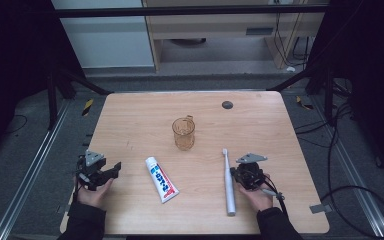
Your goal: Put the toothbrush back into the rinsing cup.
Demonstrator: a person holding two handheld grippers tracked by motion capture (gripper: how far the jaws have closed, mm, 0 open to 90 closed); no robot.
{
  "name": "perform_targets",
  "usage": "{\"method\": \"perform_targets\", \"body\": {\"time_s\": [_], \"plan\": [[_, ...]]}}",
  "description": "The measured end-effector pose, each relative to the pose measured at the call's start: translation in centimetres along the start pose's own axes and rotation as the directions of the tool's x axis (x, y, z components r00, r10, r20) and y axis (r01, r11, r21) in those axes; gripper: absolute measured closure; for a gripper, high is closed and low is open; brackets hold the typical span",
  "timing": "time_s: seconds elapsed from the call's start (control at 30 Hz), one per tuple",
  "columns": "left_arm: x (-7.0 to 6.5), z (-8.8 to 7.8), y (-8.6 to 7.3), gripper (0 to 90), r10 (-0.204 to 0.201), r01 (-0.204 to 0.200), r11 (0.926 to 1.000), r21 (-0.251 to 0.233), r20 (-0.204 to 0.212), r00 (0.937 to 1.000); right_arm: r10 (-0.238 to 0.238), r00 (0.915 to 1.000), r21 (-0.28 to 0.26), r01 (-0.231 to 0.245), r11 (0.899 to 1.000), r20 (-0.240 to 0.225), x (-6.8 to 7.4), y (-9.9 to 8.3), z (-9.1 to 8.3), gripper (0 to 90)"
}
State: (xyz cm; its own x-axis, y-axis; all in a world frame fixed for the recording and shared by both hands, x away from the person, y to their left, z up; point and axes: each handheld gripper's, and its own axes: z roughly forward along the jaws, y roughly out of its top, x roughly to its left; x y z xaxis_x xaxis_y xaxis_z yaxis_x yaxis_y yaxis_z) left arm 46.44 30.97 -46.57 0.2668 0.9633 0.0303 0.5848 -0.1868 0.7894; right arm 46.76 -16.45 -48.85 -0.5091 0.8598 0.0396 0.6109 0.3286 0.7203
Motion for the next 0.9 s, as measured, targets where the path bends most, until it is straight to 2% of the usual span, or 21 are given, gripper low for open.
{"method": "perform_targets", "body": {"time_s": [0.4,0.5,0.9], "plan": [[-0.09,0.14,-0.06,37.9,0.006,-0.006,1.0000,0.005,0.005,1.0000,-0.015,0.9997,0.010,0.015,1.000,-0.017,0.66,0.27,0.41,89.4],[-0.11,0.12,-0.06,37.9,0.007,-0.007,1.0000,0.004,0.006,1.0000,-0.031,0.9994,0.020,0.032,0.999,-0.015,0.97,0.29,0.60,89.3],[-0.08,0.08,-0.09,37.9,0.007,-0.007,1.0000,0.004,0.007,1.0000,-0.028,0.9996,-0.003,0.028,1.000,-0.007,0.90,0.47,-0.08,88.9]]}}
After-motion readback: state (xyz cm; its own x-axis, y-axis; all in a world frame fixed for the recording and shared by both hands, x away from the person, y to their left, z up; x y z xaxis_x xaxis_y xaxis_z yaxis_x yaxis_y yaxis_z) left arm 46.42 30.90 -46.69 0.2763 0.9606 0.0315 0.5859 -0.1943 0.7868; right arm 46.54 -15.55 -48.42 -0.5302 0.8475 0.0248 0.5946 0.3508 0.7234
